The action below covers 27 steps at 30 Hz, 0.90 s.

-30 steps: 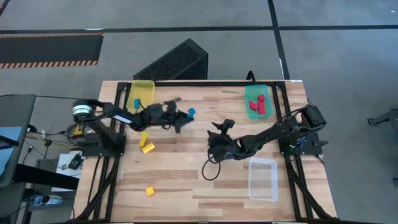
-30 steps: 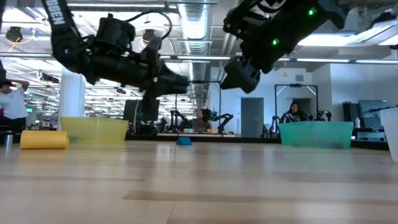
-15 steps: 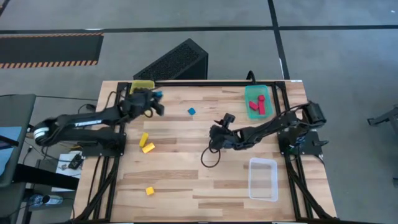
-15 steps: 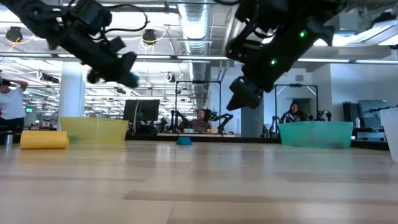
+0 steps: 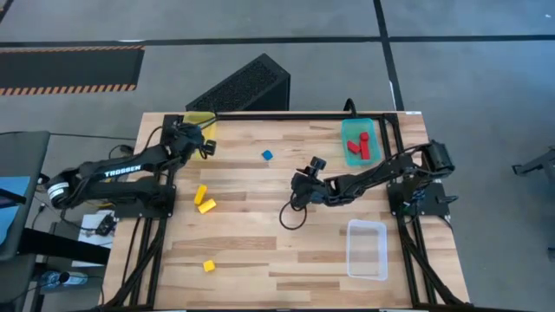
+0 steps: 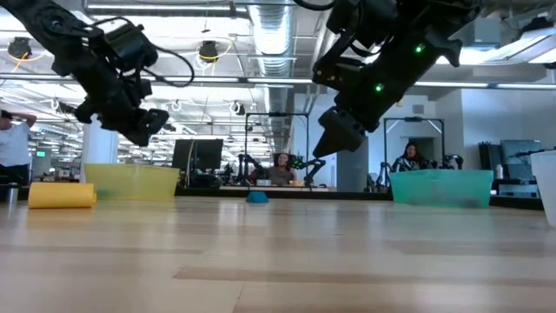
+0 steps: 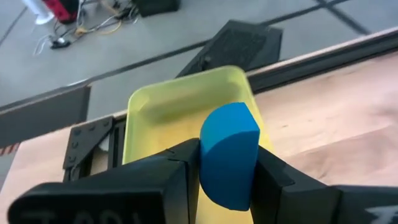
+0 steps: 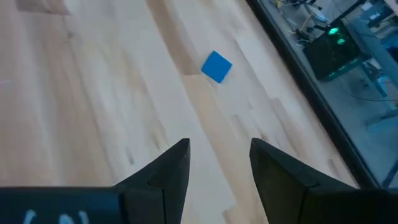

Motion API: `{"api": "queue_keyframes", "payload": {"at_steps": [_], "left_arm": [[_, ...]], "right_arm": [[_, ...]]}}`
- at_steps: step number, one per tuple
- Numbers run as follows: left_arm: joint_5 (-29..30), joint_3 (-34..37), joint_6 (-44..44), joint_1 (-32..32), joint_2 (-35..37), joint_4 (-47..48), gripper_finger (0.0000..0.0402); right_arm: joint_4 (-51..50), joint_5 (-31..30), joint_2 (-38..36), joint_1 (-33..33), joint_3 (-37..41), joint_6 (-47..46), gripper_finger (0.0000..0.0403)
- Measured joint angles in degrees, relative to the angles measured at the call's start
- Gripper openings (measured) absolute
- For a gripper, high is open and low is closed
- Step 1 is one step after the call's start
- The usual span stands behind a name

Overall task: Sort & place blocks by color
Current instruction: Put the bottom blue block into the yellow bin, then put the blue block into the yellow bin

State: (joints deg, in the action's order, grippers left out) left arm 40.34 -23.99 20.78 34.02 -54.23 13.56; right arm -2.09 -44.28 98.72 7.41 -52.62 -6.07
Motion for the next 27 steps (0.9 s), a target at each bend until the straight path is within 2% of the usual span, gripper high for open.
{"api": "queue_keyframes", "payload": {"at_steps": [4, 10, 15, 19, 23, 25, 27], "left_arm": [[0.25, 0.00, 1.17, 1.11, -3.88, -0.03, 0.0095], [3.91, 0.00, 2.38, 2.90, -9.43, 0.17, 0.0128], [3.91, 0.00, 1.62, 3.23, -11.12, 0.09, 0.0146], [2.36, 0.00, -1.23, 2.90, -9.58, -0.43, 0.0152], [-1.34, 0.00, -4.33, 1.45, -4.65, -0.71, 0.0153], [-3.02, 0.00, -6.50, 0.42, -1.19, -1.07, 0.0153], [-5.78, 0.00, -9.04, -0.71, 2.66, -2.02, 0.0154]], "right_arm": [[1.57, 2.55, 0.00, 0.89, 0.00, 0.03, 0.0197], [3.06, 5.12, 0.00, 1.60, 0.00, 0.32, 0.0217], [4.14, 8.03, 0.00, 1.58, 0.00, 0.33, 0.0235], [5.78, 9.16, 0.00, 1.11, 0.01, 0.46, 0.0244], [9.71, 10.96, 0.00, -0.24, 0.02, 0.48, 0.0246], [12.36, 13.49, 0.00, -1.87, 0.02, 0.62, 0.0246], [14.97, 18.57, 0.00, -4.52, 0.02, 0.68, 0.0246]]}}
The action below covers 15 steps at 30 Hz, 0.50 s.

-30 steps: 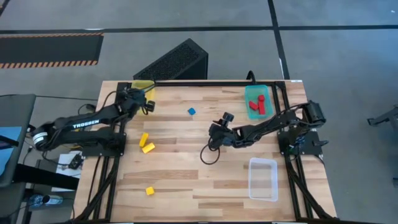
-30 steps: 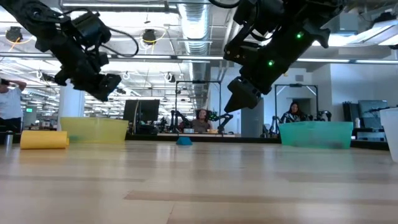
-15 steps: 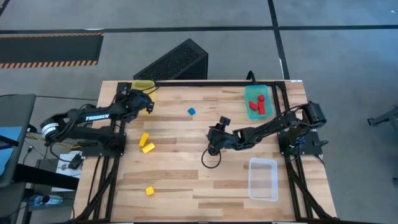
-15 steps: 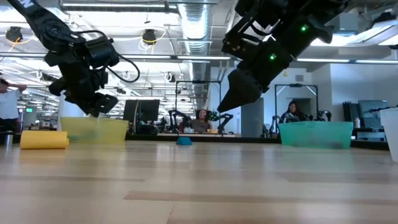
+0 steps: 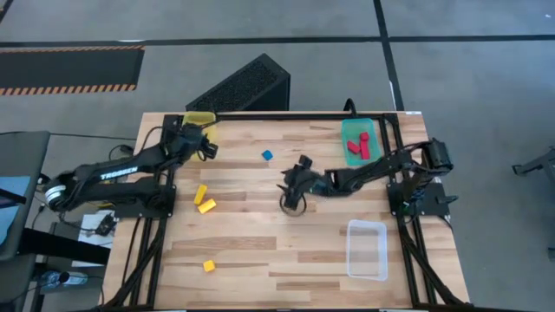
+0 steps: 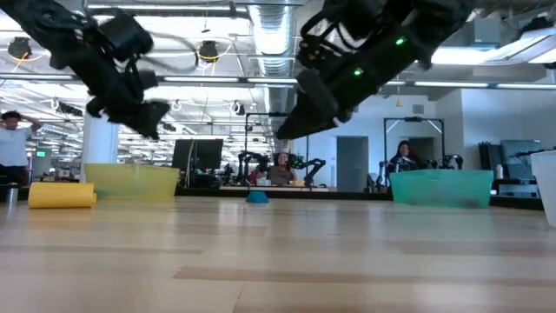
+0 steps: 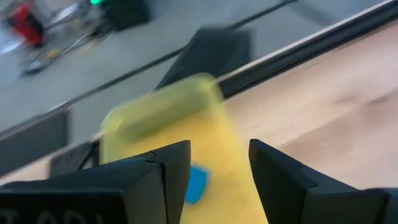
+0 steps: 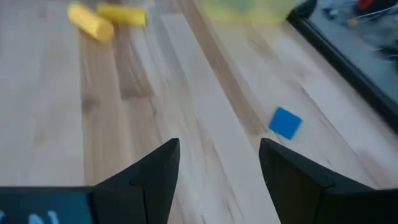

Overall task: Sort & place blocks by color
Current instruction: Put the blue block into the yellow bin

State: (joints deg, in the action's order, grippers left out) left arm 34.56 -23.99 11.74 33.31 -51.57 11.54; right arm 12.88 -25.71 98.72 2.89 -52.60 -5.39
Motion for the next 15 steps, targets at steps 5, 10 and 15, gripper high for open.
{"api": "queue_keyframes", "payload": {"at_steps": [5, 10, 15], "left_arm": [[-9.78, -0.04, -4.76, -2.68, 8.42, -3.26, 0.0154], [-13.24, -0.04, -5.07, -4.12, 12.64, -3.21, 0.0154], [-13.26, -0.04, -4.19, -4.40, 13.09, -3.11, 0.0154]], "right_arm": [[5.33, 15.81, 0.02, -8.94, -0.60, -0.16, 0.0246], [4.36, 21.20, 0.01, -15.95, -4.04, -3.36, 0.0246], [-0.37, 21.38, 0.66, -17.75, -7.86, -1.14, 0.0246]]}}
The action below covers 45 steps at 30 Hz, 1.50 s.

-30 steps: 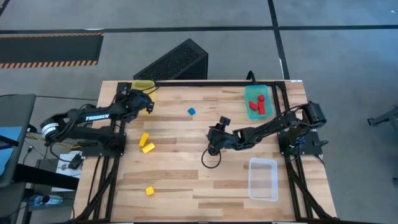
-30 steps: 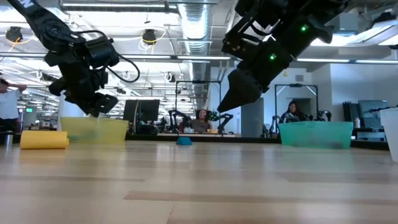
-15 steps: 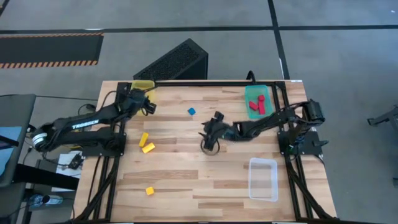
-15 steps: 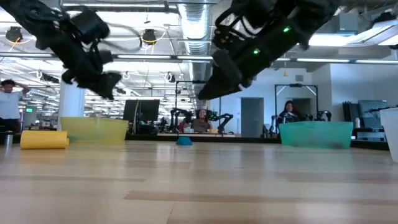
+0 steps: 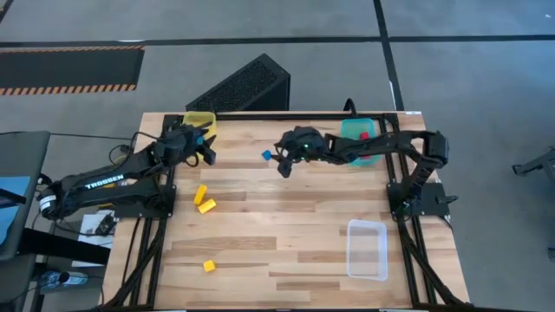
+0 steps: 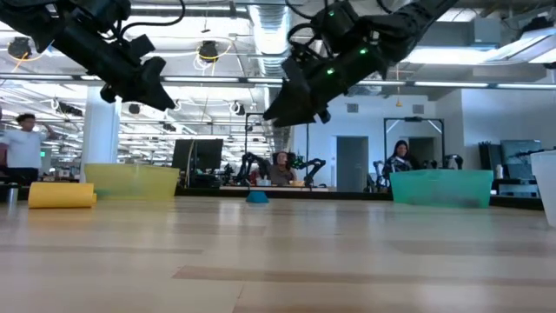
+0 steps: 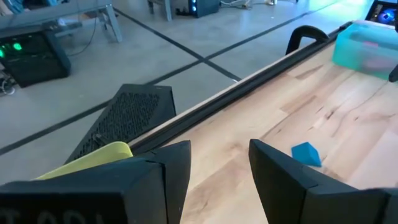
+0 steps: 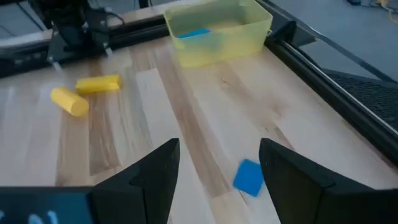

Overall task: Sort & place blocks by color
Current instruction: Put the blue block into the yellow bin

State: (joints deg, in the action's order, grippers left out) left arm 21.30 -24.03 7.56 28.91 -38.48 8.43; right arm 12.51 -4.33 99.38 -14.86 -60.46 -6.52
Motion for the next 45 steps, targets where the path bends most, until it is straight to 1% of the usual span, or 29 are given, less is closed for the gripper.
{"api": "queue_keyframes", "payload": {"at_steps": [3, 6, 10, 14, 19, 21, 25, 26, 33, 35, 42, 45], "left_arm": [[-0.02, 0.00, 0.53, -0.02, 0.00, -0.05, 0.0154], [-0.08, 0.00, 1.36, -0.14, 0.12, -0.04, 0.0154], [-0.96, 0.00, 2.65, -0.40, 0.37, 0.54, 0.0154], [-1.48, 0.00, 2.62, -0.74, 0.34, 1.52, 0.0154], [-1.02, 0.00, 2.24, -0.66, 0.34, 0.52, 0.0154], [-0.91, 0.00, 1.48, -0.66, 0.39, 0.50, 0.0154], [0.16, 0.03, 1.07, -0.63, 0.54, 0.47, 0.0154], [0.27, 0.01, 1.01, -0.62, 0.53, 0.07, 0.0154], [-0.48, 0.04, 0.02, -0.74, 1.84, 0.16, 0.0154], [-0.49, -0.04, -0.03, -0.75, 2.32, 0.00, 0.0154], [-0.52, 0.00, -0.03, -0.79, 3.28, -0.07, 0.0154], [-0.52, 0.00, 0.00, -0.79, 3.28, 0.05, 0.0154]], "right_arm": [[-2.61, -0.17, 2.66, -0.28, -2.56, -4.21, 0.0245], [-3.71, -1.91, 7.34, -0.24, -6.58, -5.66, 0.0245], [-11.79, -5.01, 13.61, -0.16, -13.17, -7.13, 0.0245], [-16.54, -4.32, 18.39, -0.71, -19.20, -9.96, 0.0245], [-25.84, -3.71, 24.33, -0.71, -27.43, -10.21, 0.0245], [-30.07, -3.68, 25.80, -0.87, -30.65, -10.88, 0.0245], [-36.77, -5.91, 28.71, -1.04, -35.64, -11.76, 0.0245], [-36.55, -6.48, 29.43, -1.11, -36.88, -12.00, 0.0245], [-40.96, -6.77, 30.28, -0.89, -39.15, -12.97, 0.0244], [-40.22, -6.75, 30.27, -0.97, -39.24, -11.68, 0.0244], [-43.18, -3.55, 30.22, -0.98, -39.28, 0.35, 0.0244], [-46.12, -1.98, 30.22, -1.01, -39.28, 6.11, 0.0244]]}}
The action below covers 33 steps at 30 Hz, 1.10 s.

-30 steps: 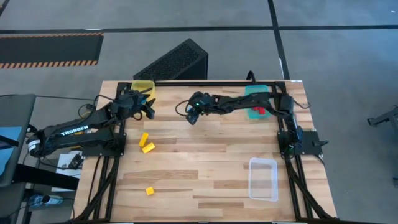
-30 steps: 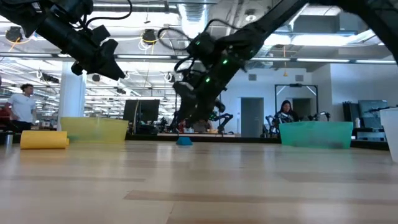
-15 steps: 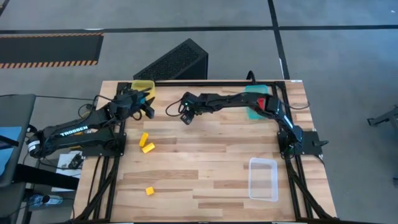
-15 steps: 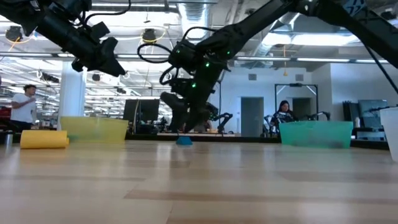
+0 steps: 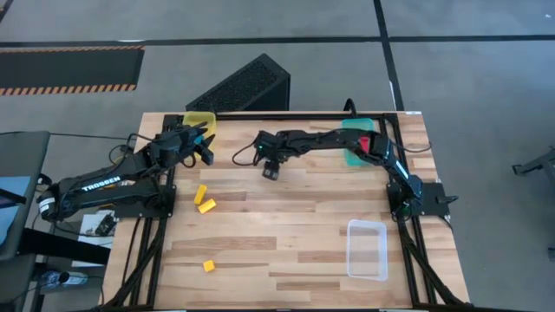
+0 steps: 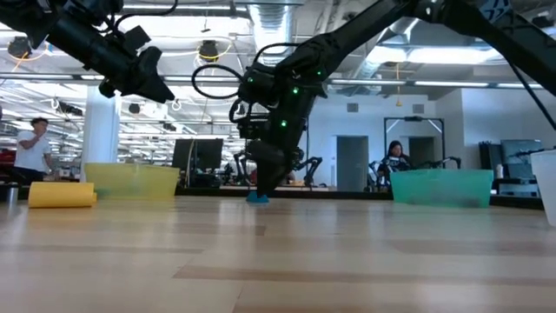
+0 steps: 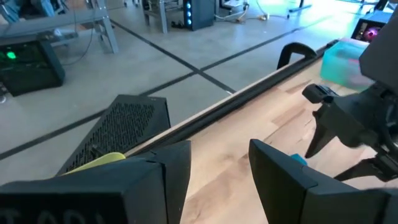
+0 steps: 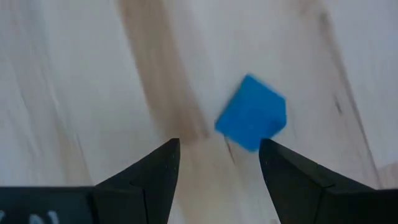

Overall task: Sort & place blocks by color
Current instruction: Put the blue block into the yellow bin

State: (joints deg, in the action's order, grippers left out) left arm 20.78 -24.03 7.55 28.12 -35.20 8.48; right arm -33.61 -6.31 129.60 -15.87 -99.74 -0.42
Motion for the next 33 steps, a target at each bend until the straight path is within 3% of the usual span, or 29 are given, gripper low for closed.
{"api": "queue_keyframes", "payload": {"at_steps": [7, 13, 18, 22, 26, 29, 33], "left_arm": [[0.00, 0.00, -0.17, 0.00, 0.00, 0.02, 0.0154], [0.00, 0.00, -0.24, 0.00, 0.00, 0.06, 0.0154], [0.28, 0.00, -0.26, 0.00, -0.04, -0.09, 0.0154], [-2.51, -0.02, -0.13, -0.02, -2.89, -4.68, 0.0147], [-7.20, 0.00, 0.05, -0.54, -10.96, -11.61, 0.0128], [-8.93, 0.02, -0.29, -1.48, -18.66, -17.98, 0.0117], [-11.85, 0.04, -1.49, -2.37, -27.19, -25.24, 0.0115]], "right_arm": [[-6.87, 0.43, 0.00, -0.15, 0.02, 14.54, 0.0221], [-6.77, 4.55, -0.85, -2.57, 0.05, 20.24, 0.0109], [-2.41, 15.21, -2.18, -6.91, -0.03, 15.44, 0.0012], [-2.66, 18.16, -3.61, -7.61, 0.05, 9.42, 0.0019], [-3.17, 18.23, -7.26, -5.96, 3.04, 7.59, 0.0008], [1.35, 18.23, -13.46, -4.05, 10.66, 5.22, 0.0007], [16.08, 18.25, -24.45, -0.66, 27.21, -0.62, 0.0010]]}}
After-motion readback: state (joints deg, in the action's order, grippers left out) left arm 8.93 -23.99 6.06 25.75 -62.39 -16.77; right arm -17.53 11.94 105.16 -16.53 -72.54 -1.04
